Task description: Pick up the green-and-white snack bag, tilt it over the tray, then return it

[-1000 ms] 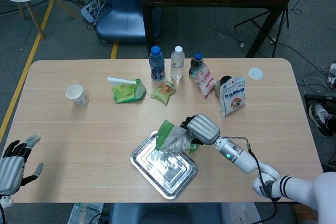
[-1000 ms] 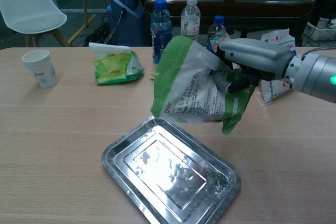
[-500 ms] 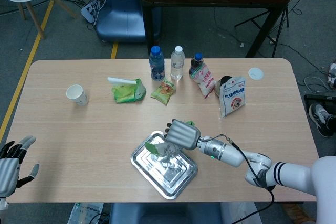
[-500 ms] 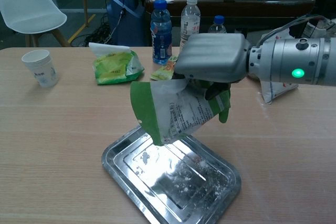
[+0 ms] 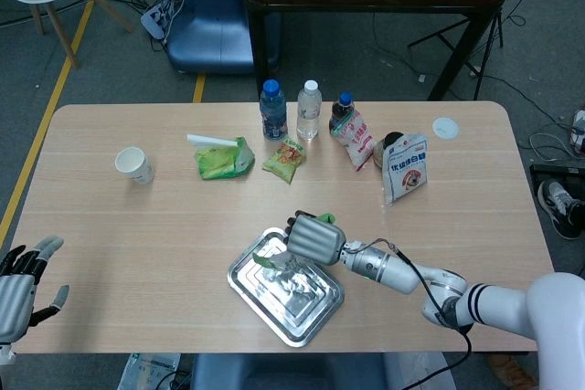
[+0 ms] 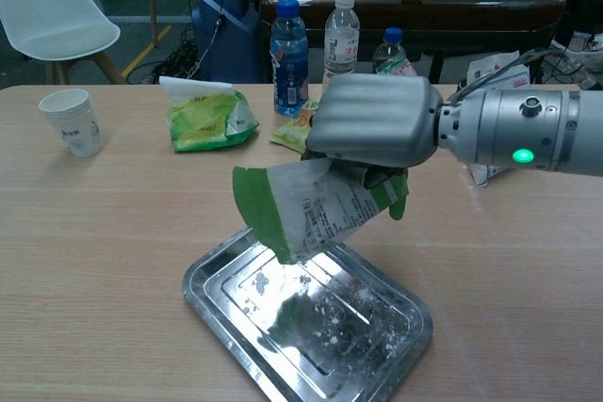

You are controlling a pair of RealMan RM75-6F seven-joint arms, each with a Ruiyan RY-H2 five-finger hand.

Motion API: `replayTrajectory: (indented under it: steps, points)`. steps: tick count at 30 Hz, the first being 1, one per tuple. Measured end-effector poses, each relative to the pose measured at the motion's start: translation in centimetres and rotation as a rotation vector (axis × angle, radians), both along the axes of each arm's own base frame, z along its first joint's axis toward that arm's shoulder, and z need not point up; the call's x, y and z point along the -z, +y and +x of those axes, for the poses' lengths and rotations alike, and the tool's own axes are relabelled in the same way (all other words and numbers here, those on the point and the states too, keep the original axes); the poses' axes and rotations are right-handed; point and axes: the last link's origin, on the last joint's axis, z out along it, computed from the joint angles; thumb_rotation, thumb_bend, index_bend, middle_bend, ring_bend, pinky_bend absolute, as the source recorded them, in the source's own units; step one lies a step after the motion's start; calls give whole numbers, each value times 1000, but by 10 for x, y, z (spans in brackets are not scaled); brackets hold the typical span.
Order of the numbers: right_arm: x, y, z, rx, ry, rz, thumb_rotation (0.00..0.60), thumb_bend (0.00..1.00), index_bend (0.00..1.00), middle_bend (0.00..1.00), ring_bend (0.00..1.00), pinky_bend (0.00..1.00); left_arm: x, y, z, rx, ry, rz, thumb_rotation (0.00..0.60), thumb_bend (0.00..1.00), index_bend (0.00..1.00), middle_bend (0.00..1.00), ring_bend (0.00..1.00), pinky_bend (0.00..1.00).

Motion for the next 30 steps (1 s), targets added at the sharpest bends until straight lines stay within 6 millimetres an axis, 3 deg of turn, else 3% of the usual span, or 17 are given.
replayTrajectory:
  steps: [13, 30]
  points:
    - [7, 2, -24, 185, -158, 26, 600, 768, 656, 574, 502, 637, 2, 0, -1, 0, -3, 2, 600, 330, 149, 137, 209, 76]
    - [6, -4, -105, 690, -614, 183, 600, 759, 656, 571, 492, 634, 5, 2, 6, 13, 3, -9, 600, 330, 149, 137, 210, 75]
